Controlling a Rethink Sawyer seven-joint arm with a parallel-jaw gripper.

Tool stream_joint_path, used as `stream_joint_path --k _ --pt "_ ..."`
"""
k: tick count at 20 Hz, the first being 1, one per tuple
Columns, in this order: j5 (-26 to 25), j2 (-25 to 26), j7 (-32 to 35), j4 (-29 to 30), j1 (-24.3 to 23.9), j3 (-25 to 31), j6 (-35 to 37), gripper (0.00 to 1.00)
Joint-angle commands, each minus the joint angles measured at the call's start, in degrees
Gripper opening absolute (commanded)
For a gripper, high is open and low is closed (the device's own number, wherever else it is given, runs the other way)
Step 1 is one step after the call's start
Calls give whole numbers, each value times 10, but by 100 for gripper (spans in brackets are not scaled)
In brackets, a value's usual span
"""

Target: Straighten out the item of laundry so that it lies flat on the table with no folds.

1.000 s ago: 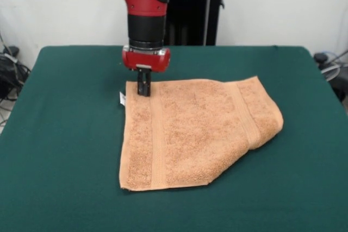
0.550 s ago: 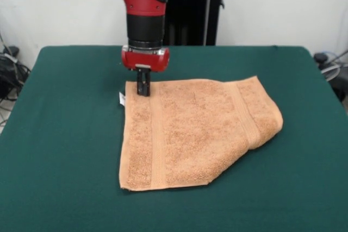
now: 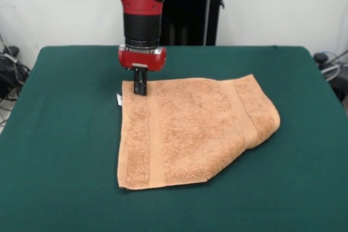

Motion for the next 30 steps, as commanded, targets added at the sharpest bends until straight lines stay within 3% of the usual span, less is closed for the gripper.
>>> stream_joint_path --k 1,18,30 --pt "-26 76 -38 -84 -53 -99 188 0" --pt "-67 64 -54 -96 -89 -79 231 0" --pt "-88 57 -47 -99 -89 -87 227 0"
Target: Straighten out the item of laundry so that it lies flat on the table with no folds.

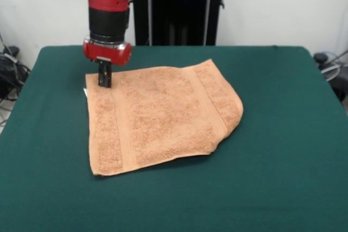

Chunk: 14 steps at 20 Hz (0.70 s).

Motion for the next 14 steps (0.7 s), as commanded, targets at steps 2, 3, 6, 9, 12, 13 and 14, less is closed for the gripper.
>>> stream_joint_path --k 2,3,6,9,12,13,14 --pt "-49 68 -47 -69 -22 -76 161 0" --pt "-51 68 -48 -69 -24 -77 161 0" --pt "-60 68 -47 -70 -27 -79 160 0" --pt "-68 66 -47 -73 -29 -82 161 0" --pt "-76 65 -47 -76 -33 -81 164 0" --pt "-79 65 -48 -77 -36 -79 165 0" --pt "-81 64 -49 -78 -38 -77 168 0"
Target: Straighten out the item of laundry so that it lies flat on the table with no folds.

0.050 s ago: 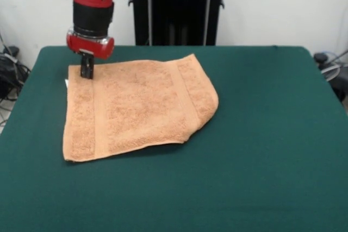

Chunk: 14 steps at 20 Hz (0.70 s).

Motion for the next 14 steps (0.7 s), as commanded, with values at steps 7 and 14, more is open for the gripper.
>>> stream_joint_path --k 7,14 --pt "-56 59 -50 -63 -34 -27 153 0" --pt "-58 60 -39 -61 -34 -16 149 0"
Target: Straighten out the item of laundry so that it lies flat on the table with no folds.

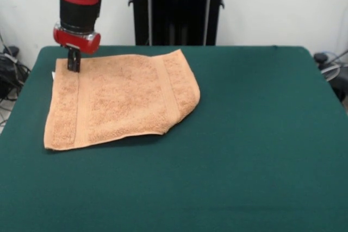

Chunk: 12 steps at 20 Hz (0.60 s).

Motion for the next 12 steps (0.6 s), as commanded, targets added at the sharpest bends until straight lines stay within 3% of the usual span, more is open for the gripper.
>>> stream_joint_path --k 1,2,3,12 --pt "-43 62 -25 -49 -4 -12 90 0" --pt "-45 62 -20 -49 -2 -14 79 0" --pt "-44 64 -7 -47 -1 -15 64 100" --pt "-30 78 29 -40 32 -37 22 100"
